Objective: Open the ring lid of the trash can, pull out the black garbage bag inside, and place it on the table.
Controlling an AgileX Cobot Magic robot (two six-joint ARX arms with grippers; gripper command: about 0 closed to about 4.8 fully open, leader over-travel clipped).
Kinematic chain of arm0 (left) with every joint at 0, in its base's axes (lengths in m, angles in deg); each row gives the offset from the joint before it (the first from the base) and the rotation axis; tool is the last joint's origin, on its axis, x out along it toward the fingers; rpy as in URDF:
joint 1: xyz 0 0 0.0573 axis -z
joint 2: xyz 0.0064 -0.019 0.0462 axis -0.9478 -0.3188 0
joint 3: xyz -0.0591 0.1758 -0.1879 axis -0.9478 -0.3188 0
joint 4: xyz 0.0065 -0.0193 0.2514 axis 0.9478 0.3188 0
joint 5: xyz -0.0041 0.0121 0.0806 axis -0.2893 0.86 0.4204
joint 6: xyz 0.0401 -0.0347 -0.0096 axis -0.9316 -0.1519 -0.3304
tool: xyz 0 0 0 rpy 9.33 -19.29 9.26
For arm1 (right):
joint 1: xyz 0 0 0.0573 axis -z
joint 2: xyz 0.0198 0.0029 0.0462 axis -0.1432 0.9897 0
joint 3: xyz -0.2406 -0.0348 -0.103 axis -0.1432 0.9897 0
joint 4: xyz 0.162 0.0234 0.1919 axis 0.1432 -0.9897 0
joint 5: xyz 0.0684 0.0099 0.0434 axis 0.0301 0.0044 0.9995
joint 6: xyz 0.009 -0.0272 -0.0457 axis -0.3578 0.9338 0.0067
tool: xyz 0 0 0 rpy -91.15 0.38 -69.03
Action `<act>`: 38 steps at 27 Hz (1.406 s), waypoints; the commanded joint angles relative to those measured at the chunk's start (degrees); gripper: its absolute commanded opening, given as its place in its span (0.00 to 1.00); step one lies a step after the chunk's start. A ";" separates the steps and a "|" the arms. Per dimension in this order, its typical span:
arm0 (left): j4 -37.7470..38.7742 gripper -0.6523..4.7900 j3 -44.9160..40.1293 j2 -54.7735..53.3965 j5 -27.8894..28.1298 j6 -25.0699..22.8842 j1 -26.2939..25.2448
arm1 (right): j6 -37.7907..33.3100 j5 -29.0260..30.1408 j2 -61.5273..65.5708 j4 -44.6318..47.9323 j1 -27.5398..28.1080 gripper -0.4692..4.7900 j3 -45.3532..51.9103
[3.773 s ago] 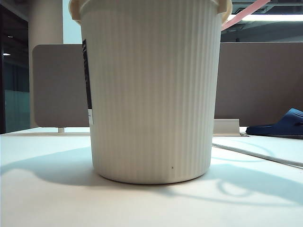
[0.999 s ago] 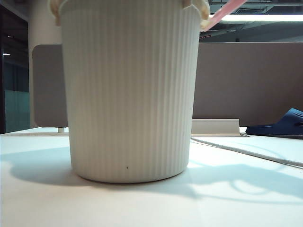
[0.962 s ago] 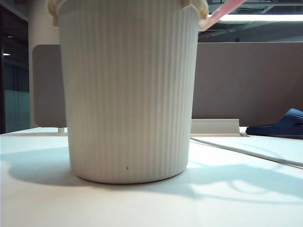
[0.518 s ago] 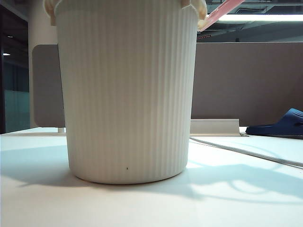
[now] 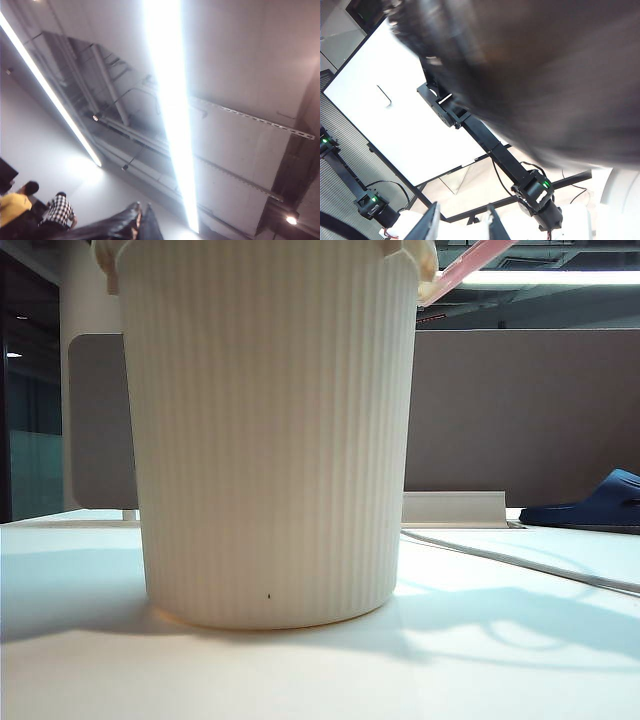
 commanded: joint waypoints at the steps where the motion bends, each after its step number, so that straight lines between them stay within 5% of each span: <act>1: 1.66 0.11 2.54 0.44 -1.14 -3.76 -0.02 | 0.37 -0.04 -0.17 0.81 -0.07 0.31 -0.07; 10: 8.24 0.11 4.46 3.98 0.02 -13.64 -0.59 | 0.37 0.15 -0.17 0.79 -0.07 0.31 0.31; 23: 20.20 0.11 4.46 12.66 -0.85 -14.08 -14.71 | 0.37 0.15 -0.17 0.79 -0.07 0.31 0.31; 38: 29.77 0.11 4.46 17.31 1.11 -22.47 -15.43 | 0.35 0.28 -0.17 0.79 -0.09 0.31 0.31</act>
